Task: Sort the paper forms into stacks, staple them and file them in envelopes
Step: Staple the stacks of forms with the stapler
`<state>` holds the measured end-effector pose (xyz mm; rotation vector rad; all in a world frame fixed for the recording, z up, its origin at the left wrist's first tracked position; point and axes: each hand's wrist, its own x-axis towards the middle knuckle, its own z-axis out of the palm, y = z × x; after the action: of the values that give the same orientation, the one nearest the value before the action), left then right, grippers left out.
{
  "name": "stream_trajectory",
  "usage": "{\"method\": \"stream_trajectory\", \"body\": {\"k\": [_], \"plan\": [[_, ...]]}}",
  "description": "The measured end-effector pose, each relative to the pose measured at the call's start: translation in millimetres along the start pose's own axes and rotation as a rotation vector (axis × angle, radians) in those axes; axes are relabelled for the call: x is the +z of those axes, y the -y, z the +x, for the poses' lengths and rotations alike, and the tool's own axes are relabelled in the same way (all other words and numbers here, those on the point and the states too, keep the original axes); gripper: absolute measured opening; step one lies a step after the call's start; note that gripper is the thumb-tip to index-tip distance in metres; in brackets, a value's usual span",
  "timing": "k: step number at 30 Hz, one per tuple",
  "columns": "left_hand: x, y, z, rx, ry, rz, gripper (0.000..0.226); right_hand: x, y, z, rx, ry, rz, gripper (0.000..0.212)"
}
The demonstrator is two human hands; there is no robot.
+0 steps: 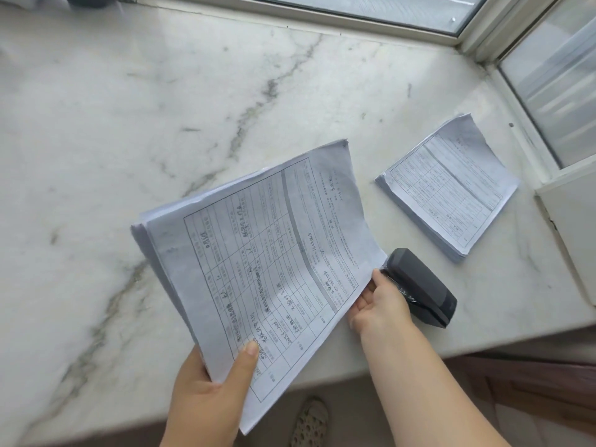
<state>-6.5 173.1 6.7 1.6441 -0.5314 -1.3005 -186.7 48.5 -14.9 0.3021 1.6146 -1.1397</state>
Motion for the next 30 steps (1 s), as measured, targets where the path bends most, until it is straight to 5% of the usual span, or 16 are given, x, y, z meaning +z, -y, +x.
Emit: {"method": "stream_trajectory", "body": {"k": [19, 27, 30], "plan": [[29.4, -11.2, 21.9, 0.125, 0.179, -0.095, 0.024, -1.1, 2.8, -4.2, -0.042, 0.017, 0.018, 0.012], [2.5, 18.7, 12.0, 0.039, 0.110, -0.117, 0.026, -24.0, -5.2, -0.7, -0.062, 0.056, -0.066, 0.014], [0.8, 25.7, 8.1, 0.021, 0.036, -0.078, 0.030, -37.1, -2.1, 0.6, -0.164, 0.090, -0.269, 0.014]]}}
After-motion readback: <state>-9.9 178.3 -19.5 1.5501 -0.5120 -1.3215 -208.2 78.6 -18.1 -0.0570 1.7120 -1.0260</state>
